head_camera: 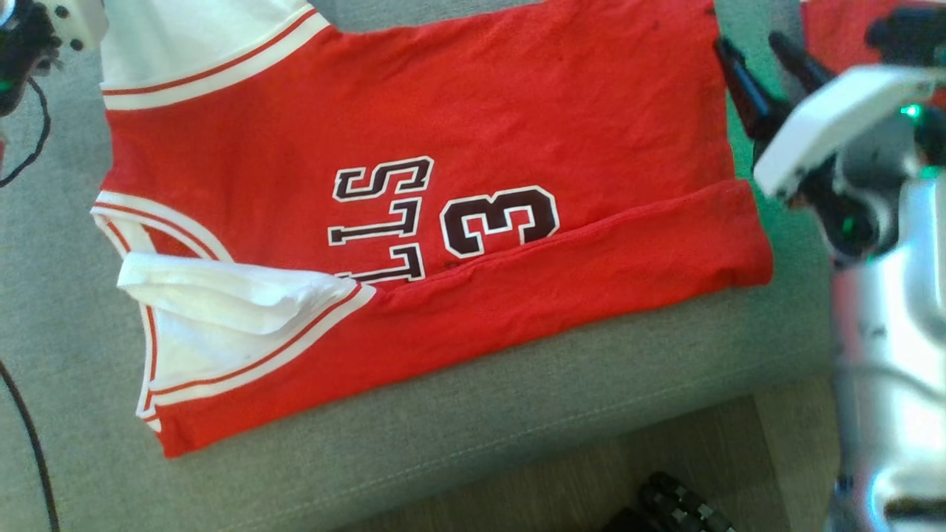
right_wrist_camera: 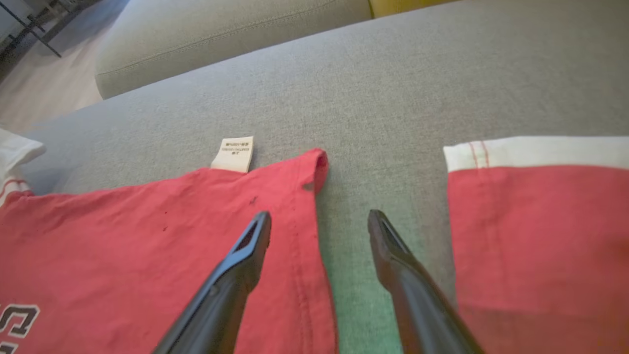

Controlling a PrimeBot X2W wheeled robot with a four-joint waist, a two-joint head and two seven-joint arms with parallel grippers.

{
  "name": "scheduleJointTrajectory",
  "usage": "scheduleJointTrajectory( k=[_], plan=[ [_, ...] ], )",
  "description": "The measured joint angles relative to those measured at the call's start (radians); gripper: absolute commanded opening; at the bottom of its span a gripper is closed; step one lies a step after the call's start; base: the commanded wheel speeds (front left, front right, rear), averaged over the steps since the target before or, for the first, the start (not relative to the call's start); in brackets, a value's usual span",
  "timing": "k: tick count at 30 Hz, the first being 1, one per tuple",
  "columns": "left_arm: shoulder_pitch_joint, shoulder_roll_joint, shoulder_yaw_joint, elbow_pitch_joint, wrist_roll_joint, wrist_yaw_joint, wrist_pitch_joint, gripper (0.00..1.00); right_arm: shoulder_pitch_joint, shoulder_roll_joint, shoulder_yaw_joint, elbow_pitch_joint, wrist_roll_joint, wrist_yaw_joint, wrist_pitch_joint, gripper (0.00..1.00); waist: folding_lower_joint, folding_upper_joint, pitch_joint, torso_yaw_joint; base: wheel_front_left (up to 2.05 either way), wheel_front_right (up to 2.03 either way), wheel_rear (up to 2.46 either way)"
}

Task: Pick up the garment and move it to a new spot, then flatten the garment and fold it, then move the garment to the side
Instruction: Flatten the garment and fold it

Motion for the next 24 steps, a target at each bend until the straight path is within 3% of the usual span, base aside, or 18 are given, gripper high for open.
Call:
scheduleJointTrajectory(
  k=[9, 19, 23, 24],
  plan=[
    [0.0, 0.0, -0.025, -0.024, 0.0, -0.009, 0.002, 0.0, -0.294, -0.001, 0.027, 0.32, -0.135, 0.0, 0.165, 1.0, 0.0, 0.0, 0.003, 0.014, 0.0, 0.0, 0.0],
    [-0.001, -0.004, -0.045, -0.043, 0.0, -0.013, 0.01, 0.0, -0.436, -0.001, 0.012, 0.55, -0.252, 0.0, 0.135, 0.99, 0.0, 0.0, 0.013, 0.041, 0.0, 0.0, 0.0],
    [-0.001, -0.01, -0.054, -0.044, 0.0, -0.016, 0.01, 0.0, -0.468, -0.001, 0.003, 0.615, -0.278, 0.0, 0.115, 0.8, 0.0, 0.0, 0.013, 0.051, 0.0, 0.0, 0.0],
    [-0.001, -0.012, -0.056, -0.044, 0.0, -0.016, 0.01, 0.0, -0.477, -0.001, 0.001, 0.629, -0.286, 0.0, 0.108, 0.71, 0.0, 0.0, 0.012, 0.053, 0.0, 0.0, 0.0]
  ],
)
